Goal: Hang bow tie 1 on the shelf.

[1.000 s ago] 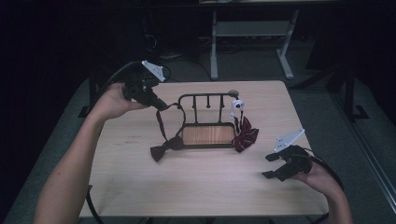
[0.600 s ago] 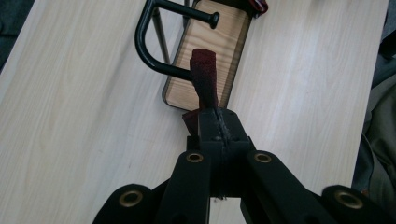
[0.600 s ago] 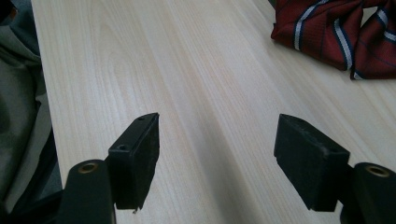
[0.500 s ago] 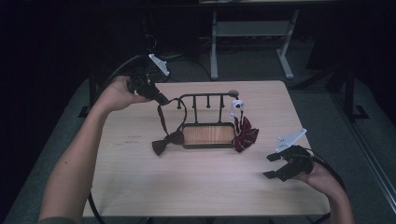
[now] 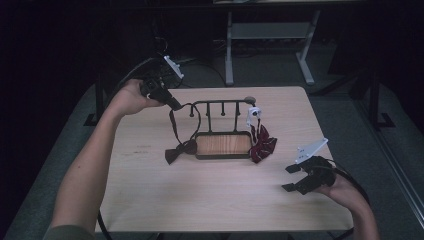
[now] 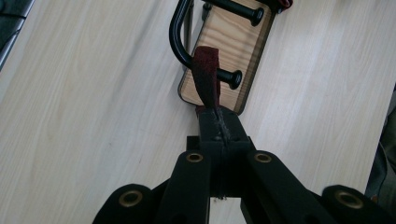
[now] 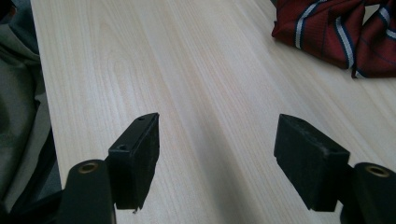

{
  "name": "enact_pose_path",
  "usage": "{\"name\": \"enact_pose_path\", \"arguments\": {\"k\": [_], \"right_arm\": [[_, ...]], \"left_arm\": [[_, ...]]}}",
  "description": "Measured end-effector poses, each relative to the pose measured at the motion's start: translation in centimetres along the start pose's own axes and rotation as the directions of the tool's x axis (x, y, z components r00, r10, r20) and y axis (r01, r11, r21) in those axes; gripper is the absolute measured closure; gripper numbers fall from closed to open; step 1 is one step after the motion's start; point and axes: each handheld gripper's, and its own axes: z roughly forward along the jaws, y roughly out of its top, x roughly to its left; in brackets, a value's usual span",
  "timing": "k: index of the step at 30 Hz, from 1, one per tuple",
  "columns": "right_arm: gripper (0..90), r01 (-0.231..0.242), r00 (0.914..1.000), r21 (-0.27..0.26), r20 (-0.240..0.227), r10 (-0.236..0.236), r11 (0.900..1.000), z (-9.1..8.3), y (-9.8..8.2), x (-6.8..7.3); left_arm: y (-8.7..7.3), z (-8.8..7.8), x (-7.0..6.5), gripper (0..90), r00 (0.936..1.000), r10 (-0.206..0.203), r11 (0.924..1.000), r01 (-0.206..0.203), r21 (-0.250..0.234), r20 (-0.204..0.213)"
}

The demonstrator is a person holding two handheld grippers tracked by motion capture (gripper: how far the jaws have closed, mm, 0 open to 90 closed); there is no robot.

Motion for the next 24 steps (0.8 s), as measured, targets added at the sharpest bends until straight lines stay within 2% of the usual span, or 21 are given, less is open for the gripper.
{"name": "enact_pose_path", "arguments": {"k": [6,11,15,18,24], "right_arm": [[30.7,-0.001,1.0,-0.001,0.002,0.001,1.0,-0.1,0.0,0.1],[30.7,-0.005,1.0,-0.003,0.001,0.005,1.0,-0.1,0.0,0.2],[30.7,-0.005,1.0,-0.005,0.002,0.005,1.0,-0.1,0.0,0.2],[30.7,-0.003,1.0,-0.003,0.006,0.003,1.0,-0.1,0.0,0.2],[30.7,0.008,0.9999,-0.005,0.014,-0.008,1.0,-0.3,0.1,0.3]], "left_arm": [[0.0,0.4,0.4,89.5,0.9997,-0.02,0.9995,0.02,0.023,-0.012],[0.0,0.5,0.4,88.7,0.9997,-0.019,0.9992,0.019,0.036,-0.016],[0.0,1.1,0.4,84.1,0.999,-0.022,0.9961,0.025,0.084,-0.04],[-0.1,1.2,0.4,82.3,0.9984,-0.033,0.9963,0.036,0.078,-0.045],[-0.1,1.0,-0.1,80.1,0.9988,-0.017,0.9967,0.02,0.078,-0.046]]}}
